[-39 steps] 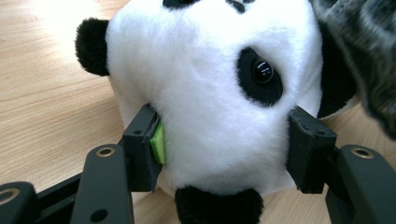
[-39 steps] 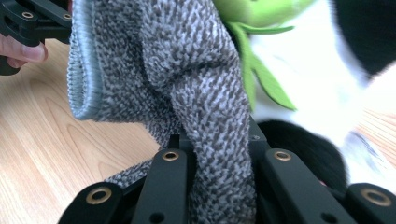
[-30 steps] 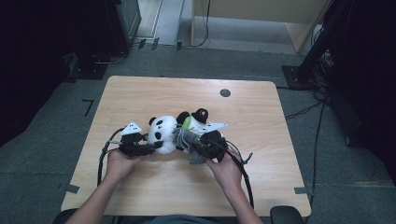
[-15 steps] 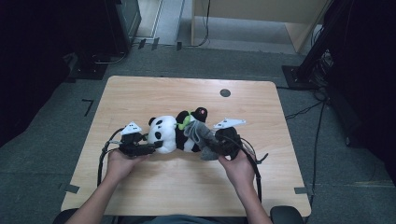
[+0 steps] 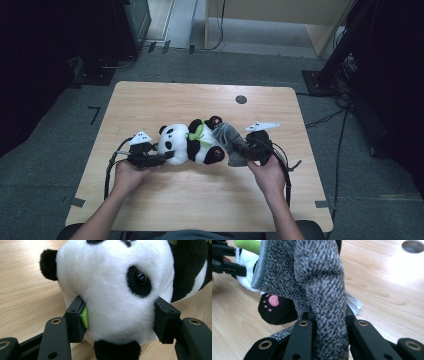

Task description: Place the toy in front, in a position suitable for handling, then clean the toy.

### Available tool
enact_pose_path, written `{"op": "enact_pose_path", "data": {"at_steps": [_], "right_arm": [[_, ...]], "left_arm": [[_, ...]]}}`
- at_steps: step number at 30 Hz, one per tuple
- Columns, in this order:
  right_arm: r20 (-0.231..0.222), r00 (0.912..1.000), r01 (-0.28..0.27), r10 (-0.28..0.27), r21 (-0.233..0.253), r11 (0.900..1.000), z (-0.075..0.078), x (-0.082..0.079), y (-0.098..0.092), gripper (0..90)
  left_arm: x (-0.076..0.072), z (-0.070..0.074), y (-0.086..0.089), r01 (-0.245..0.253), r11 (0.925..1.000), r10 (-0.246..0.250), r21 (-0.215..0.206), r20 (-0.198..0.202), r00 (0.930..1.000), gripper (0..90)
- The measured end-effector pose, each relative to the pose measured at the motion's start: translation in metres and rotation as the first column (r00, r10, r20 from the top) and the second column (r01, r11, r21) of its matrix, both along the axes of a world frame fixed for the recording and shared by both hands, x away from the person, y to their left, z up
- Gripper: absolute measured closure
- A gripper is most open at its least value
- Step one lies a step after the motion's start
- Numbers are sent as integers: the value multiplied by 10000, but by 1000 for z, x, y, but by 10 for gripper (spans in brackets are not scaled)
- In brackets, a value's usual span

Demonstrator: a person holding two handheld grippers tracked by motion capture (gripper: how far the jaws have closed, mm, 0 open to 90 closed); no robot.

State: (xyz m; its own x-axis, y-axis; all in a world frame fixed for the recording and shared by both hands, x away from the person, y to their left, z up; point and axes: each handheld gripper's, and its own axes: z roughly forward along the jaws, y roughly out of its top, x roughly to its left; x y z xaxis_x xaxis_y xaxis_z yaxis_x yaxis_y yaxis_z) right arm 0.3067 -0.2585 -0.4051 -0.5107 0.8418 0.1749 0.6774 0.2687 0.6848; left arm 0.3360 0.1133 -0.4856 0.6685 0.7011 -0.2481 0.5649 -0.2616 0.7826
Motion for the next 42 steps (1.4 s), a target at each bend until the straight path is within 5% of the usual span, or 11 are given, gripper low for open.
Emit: {"op": "enact_pose_path", "data": {"at_steps": [8, 12, 17, 30, 42], "right_arm": [[218, 9977, -665, 645, 1058, 9922, 19, -4, 8, 780], [139, 9904, -1385, 1378, 1179, 9833, 21, -6, 31, 780], [-220, 9836, -1769, 1791, 799, 9810, 5, -2, 51, 778], [-385, 9944, -943, 983, 954, 9910, -7, -2, 12, 778], [-775, 9951, -567, 620, 688, 9960, -37, 7, 10, 778]], "left_arm": [[0, 0, -1, -36, 10000, 36, -2, -17, 10000, 379], [0, 0, -1, -53, 10000, 52, -4, -27, 10000, 378], [0, 0, -1, 44, 9999, -44, 106, 47, 10000, 379], [0, 0, -1, 80, 9999, -80, 86, 47, 10000, 380], [1, 0, 0, 57, 10000, -57, 51, 11, 10000, 380]]}}
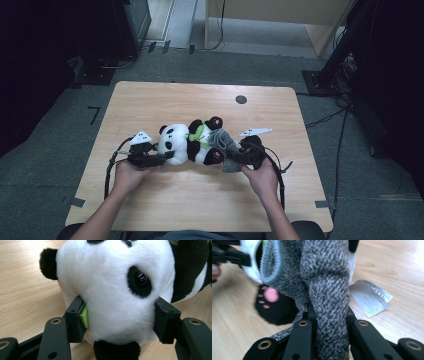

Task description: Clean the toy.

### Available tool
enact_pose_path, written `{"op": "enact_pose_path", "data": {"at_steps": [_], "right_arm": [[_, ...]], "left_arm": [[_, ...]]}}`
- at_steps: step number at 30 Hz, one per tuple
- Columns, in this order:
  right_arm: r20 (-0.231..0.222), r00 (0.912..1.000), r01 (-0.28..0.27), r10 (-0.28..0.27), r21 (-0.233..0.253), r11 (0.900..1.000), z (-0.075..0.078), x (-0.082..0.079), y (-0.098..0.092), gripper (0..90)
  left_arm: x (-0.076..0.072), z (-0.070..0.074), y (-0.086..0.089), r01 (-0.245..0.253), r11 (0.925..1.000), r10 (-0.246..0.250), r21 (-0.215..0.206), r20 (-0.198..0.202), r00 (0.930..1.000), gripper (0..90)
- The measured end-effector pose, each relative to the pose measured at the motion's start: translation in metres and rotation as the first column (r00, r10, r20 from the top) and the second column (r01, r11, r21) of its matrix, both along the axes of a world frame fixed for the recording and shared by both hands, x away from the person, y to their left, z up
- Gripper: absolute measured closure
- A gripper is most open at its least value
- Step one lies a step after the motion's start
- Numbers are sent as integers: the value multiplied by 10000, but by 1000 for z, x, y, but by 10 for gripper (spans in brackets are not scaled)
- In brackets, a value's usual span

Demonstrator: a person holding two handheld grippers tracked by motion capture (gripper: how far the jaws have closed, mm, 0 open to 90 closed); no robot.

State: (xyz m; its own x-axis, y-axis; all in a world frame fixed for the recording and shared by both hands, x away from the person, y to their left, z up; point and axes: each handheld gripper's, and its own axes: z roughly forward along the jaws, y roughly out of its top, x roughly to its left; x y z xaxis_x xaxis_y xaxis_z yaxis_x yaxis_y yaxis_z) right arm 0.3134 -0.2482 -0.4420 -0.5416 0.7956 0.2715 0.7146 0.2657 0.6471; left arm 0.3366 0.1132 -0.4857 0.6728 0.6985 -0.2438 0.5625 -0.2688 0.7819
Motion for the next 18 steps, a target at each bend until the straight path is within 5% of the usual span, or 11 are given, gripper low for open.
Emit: {"op": "enact_pose_path", "data": {"at_steps": [14, 16, 18], "right_arm": [[-188, 9998, 71, -79, -448, 9990, -31, 18, 0, 777], [-297, 9989, 326, -352, -828, 9960, -34, 21, -5, 777], [-561, 9961, 641, -680, -683, 9956, -36, 23, -13, 777]], "left_arm": [[1, 0, 0, 1, 10000, -1, -84, -13, 10000, 381], [1, 0, 1, 4, 10000, -4, -88, -30, 10000, 381], [1, 0, 1, 22, 9999, -22, -98, -34, 10000, 381]]}}
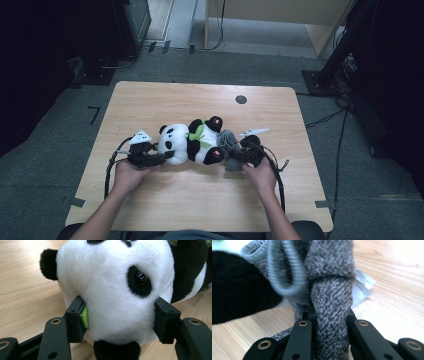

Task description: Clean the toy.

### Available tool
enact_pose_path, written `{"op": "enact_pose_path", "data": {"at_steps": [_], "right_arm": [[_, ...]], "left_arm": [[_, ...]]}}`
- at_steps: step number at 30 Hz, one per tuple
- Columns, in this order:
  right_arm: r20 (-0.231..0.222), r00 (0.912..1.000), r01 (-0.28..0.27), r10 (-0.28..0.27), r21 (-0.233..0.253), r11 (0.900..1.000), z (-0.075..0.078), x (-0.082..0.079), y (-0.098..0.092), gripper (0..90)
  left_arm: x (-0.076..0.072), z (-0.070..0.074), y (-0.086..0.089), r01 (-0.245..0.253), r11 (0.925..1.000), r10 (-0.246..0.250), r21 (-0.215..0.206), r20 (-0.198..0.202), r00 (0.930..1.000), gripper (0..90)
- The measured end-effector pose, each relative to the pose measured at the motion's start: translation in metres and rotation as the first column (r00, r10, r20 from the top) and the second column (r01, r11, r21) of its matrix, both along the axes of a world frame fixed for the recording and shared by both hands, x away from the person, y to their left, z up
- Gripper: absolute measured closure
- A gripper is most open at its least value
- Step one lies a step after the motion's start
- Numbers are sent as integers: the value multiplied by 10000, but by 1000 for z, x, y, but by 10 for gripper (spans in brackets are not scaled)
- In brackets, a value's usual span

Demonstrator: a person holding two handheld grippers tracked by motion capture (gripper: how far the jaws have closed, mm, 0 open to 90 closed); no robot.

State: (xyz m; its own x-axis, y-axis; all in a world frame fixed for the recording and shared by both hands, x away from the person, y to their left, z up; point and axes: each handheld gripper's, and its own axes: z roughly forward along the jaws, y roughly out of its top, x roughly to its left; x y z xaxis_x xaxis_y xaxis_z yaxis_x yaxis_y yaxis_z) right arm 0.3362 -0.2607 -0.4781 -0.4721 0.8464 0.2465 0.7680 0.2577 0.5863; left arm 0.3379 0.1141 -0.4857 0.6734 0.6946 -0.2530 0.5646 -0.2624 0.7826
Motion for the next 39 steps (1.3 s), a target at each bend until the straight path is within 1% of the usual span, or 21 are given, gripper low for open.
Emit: {"op": "enact_pose_path", "data": {"at_steps": [2, 3, 4, 7, 10, 12, 17, 20, 23, 24, 26, 28, 29, 30, 31, 33, 34, 36, 37, 38, 39], "right_arm": [[114, 9998, 187, -190, 238, 9995, 3, -1, -6, 777], [288, 9992, 273, -281, 304, 9992, 7, -2, -9, 777], [589, 9978, 275, -304, 498, 9984, 14, -4, -11, 777], [1111, 9932, 255, -346, 822, 9963, 33, -10, -9, 777], [1653, 9862, -97, -49, 874, 9961, 55, -17, -1, 777], [1890, 9818, -334, 156, 917, 9952, 67, -19, 6, 777], [2218, 9731, -856, 625, 959, 9917, 88, -26, 24, 776], [2366, 9656, -1328, 1080, 916, 9869, 94, -33, 42, 776], [2477, 9554, -1854, 1607, 798, 9794, 95, -39, 62, 776], [2449, 9539, -1982, 1734, 805, 9769, 95, -41, 69, 776], [2483, 9466, -2319, 2055, 820, 9693, 95, -44, 81, 776], [2438, 9407, -2666, 2360, 1006, 9586, 95, -46, 93, 776], [2455, 9352, -2877, 2551, 1073, 9517, 93, -47, 100, 776], [2378, 9323, -3031, 2726, 1022, 9474, 91, -48, 107, 776], [2301, 9278, -3214, 2938, 929, 9424, 86, -50, 114, 776], [1984, 9253, -3448, 3232, 855, 9348, 72, -50, 125, 776], [1765, 9266, -3488, 3320, 736, 9343, 64, -50, 129, 776], [1523, 9241, -3620, 3504, 555, 9305, 48, -50, 135, 777], [1383, 9254, -3610, 3529, 383, 9318, 40, -50, 137, 777], [1288, 9251, -3645, 3573, 370, 9305, 32, -49, 138, 777], [1268, 9222, -3729, 3653, 412, 9270, 28, -48, 139, 778]], "left_arm": [[0, 0, 0, -11, 10000, 11, -25, -10, 10000, 380], [0, 0, 0, -9, 10000, 9, -16, 8, 10000, 380], [0, 0, 0, -14, 10000, 14, -18, 8, 10000, 380], [0, 1, -1, -31, 10000, 31, 7, 17, 10000, 379], [0, 2, -1, -41, 10000, 41, 44, 9, 10000, 380], [0, 2, -1, -68, 10000, 68, 36, -27, 10000, 379], [0, 2, -2, -131, 9999, 131, 2, -74, 9999, 379], [1, 3, -2, -136, 9999, 136, 20, -117, 9998, 379], [1, 4, -2, -170, 9999, 170, 21, -208, 9996, 381], [1, 4, -2, -170, 9998, 171, 35, -220, 9996, 381], [1, 4, -2, -172, 9998, 173, 51, -209, 9996, 381], [1, 5, -2, -183, 9998, 184, 58, -212, 9996, 382], [1, 5, -3, -189, 9998, 190, 50, -226, 9996, 382], [1, 5, -2, -187, 9998, 188, 44, -244, 9995, 382], [1, 5, -2, -175, 9998, 177, 56, -273, 9995, 382], [1, 6, -2, -161, 9998, 163, 81, -299, 9994, 382], [1, 6, -2, -156, 9998, 159, 84, -308, 9994, 382], [2, 7, -2, -182, 9998, 184, 62, -349, 9992, 382], [2, 7, -2, -198, 9998, 200, 61, -380, 9991, 382], [2, 7, -3, -213, 9998, 215, 58, -402, 9990, 383], [2, 8, -3, -233, 9997, 235, 69, -420, 9988, 383]]}}
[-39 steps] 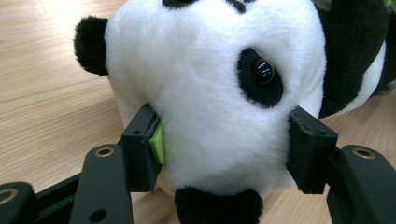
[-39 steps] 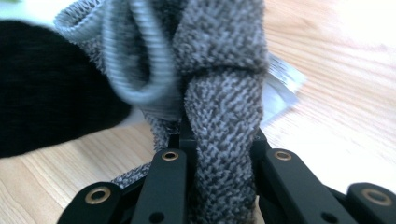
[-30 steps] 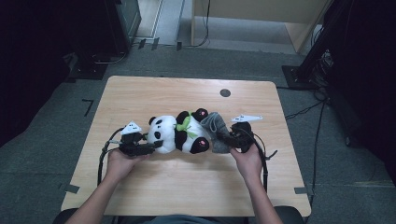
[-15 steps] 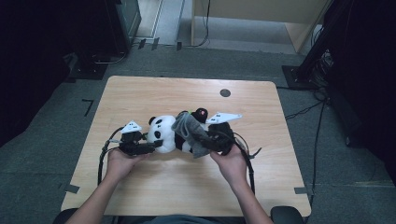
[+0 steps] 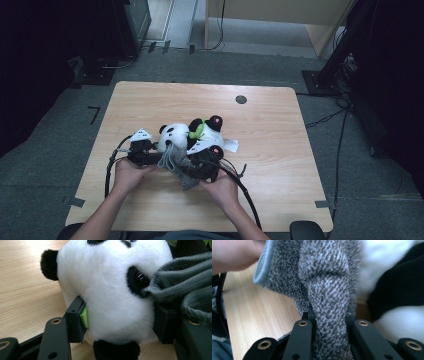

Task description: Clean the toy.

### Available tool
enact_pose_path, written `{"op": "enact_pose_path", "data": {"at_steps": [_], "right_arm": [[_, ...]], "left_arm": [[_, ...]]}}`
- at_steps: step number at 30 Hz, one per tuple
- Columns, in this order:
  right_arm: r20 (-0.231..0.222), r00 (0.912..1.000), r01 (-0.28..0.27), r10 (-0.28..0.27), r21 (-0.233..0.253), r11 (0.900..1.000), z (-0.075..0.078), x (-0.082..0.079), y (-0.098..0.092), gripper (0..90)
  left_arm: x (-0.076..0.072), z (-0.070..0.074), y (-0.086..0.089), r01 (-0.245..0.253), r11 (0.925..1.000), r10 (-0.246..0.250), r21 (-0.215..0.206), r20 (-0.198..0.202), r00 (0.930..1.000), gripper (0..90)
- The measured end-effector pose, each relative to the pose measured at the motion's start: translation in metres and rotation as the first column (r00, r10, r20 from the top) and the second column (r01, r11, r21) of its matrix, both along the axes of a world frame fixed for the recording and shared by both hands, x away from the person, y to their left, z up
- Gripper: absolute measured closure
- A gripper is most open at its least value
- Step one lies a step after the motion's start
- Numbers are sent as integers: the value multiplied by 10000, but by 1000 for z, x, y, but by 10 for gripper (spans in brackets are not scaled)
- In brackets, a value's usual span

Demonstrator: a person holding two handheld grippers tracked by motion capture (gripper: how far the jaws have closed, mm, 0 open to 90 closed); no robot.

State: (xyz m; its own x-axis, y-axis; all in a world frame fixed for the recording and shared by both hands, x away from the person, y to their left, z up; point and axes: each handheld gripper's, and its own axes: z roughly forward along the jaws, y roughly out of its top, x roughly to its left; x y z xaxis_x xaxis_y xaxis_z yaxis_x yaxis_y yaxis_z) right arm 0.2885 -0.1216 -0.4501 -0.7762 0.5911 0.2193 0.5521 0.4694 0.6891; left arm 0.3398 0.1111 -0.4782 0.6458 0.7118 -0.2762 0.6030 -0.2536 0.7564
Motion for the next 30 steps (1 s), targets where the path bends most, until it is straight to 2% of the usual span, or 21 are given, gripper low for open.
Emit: {"op": "enact_pose_path", "data": {"at_steps": [2, 4, 7, 11, 14, 17, 21, 26, 30], "right_arm": [[-192, 9997, -150, 147, -158, 9998, -7, 2, 6, 779], [-201, 9990, -403, 394, -471, 9981, -13, 3, 14, 780], [-375, 9974, -643, 620, -645, 9958, -20, 6, 26, 780], [-302, 9968, -762, 735, -979, 9923, -24, 11, 43, 779], [-322, 9979, -590, 560, -1006, 9932, -27, 16, 47, 778], [-443, 9984, -387, 341, -1082, 9934, -32, 20, 42, 780], [-493, 9987, 59, -114, -1115, 9937, -31, 22, 24, 779], [-273, 9961, 795, -842, -1426, 9866, -25, 21, -4, 780], [-20, 9953, 954, -972, -1713, 9806, -22, 16, -16, 782]], "left_arm": [[0, 1, 0, -6, 10000, 6, 32, -24, 10000, 384], [0, 1, -1, -58, 10000, 58, -12, -111, 9999, 385], [0, 2, -1, -97, 9999, 96, -44, -141, 9999, 388], [-2, 3, -3, -127, 9999, 126, -35, -165, 9998, 394], [-2, 3, -4, -129, 9999, 129, 48, -118, 9998, 407], [-3, 2, -4, -40, 9997, 40, 230, -5, 10000, 423], [-3, 2, -4, 53, 9992, -59, 406, 144, 9999, 440], [-3, 2, -4, 91, 9991, -97, 410, 137, 9999, 448], [-3, 2, -4, 97, 9992, -102, 396, 108, 9999, 448]]}}
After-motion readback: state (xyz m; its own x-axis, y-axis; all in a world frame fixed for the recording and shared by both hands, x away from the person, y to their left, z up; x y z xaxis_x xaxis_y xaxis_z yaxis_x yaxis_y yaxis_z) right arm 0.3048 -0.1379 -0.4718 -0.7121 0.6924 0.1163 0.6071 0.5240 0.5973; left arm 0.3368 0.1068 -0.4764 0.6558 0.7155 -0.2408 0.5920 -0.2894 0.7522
